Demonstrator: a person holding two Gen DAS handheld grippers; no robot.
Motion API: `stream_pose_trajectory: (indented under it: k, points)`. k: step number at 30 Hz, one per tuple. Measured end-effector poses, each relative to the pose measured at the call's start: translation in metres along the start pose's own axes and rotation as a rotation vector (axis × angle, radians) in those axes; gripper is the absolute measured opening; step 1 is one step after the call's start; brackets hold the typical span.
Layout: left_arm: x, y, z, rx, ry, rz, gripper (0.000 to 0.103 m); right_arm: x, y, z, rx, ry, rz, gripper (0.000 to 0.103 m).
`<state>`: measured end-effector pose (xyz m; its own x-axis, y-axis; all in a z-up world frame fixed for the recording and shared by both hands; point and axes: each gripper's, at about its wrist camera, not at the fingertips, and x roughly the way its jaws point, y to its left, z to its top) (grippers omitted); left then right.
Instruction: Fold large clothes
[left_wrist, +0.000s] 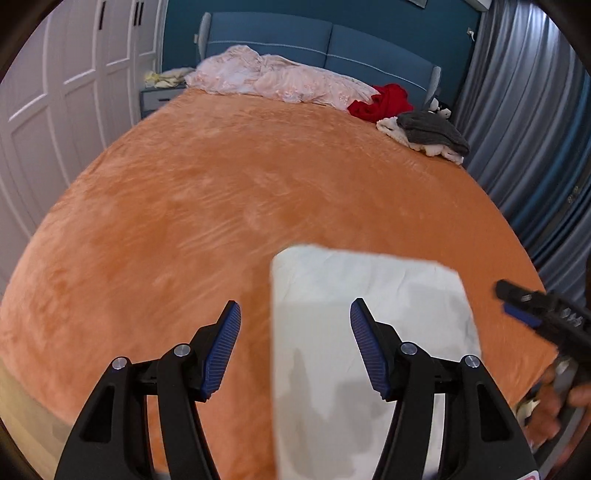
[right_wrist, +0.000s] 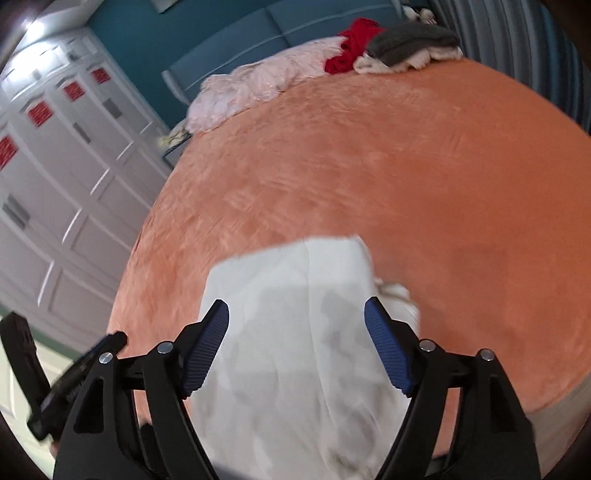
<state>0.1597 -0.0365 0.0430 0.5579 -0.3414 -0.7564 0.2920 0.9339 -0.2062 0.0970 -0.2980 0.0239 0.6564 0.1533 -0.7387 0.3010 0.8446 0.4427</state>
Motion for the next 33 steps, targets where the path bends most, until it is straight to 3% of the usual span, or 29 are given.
stream_pose_trajectory:
  k: [5, 6, 7, 9, 10, 13, 21, 33]
  points:
    - [0.054, -0.021, 0.013, -0.007, 0.070, -0.018, 0.060, 0.064, -0.020, 0.002, 0.093, 0.063, -0.114, 0.074]
    - [0.065, -0.024, 0.011, -0.005, 0.088, -0.014, 0.059, 0.075, -0.021, 0.000, 0.075, 0.082, -0.136, 0.057]
    - [0.078, -0.028, 0.008, -0.003, 0.107, -0.017, 0.059, 0.081, -0.021, -0.003, 0.054, 0.098, -0.150, 0.030]
    - [0.099, -0.036, 0.003, -0.003, 0.138, -0.014, 0.060, 0.076, -0.020, -0.013, 0.017, 0.056, -0.153, 0.010]
    - [0.105, -0.036, -0.001, -0.007, 0.146, -0.015, 0.060, 0.069, -0.020, -0.018, -0.007, 0.011, -0.172, 0.008]
    - [0.126, -0.041, -0.015, -0.001, 0.153, 0.001, 0.060, 0.068, -0.030, -0.028, -0.024, -0.029, -0.217, 0.007]
    - [0.156, -0.057, -0.036, 0.075, 0.115, 0.085, 0.063, 0.113, -0.043, -0.045, -0.118, -0.005, -0.305, 0.015]
    - [0.183, -0.055, -0.040, 0.074, 0.121, 0.133, 0.068, 0.130, -0.054, -0.047, -0.108, -0.028, -0.266, 0.019]
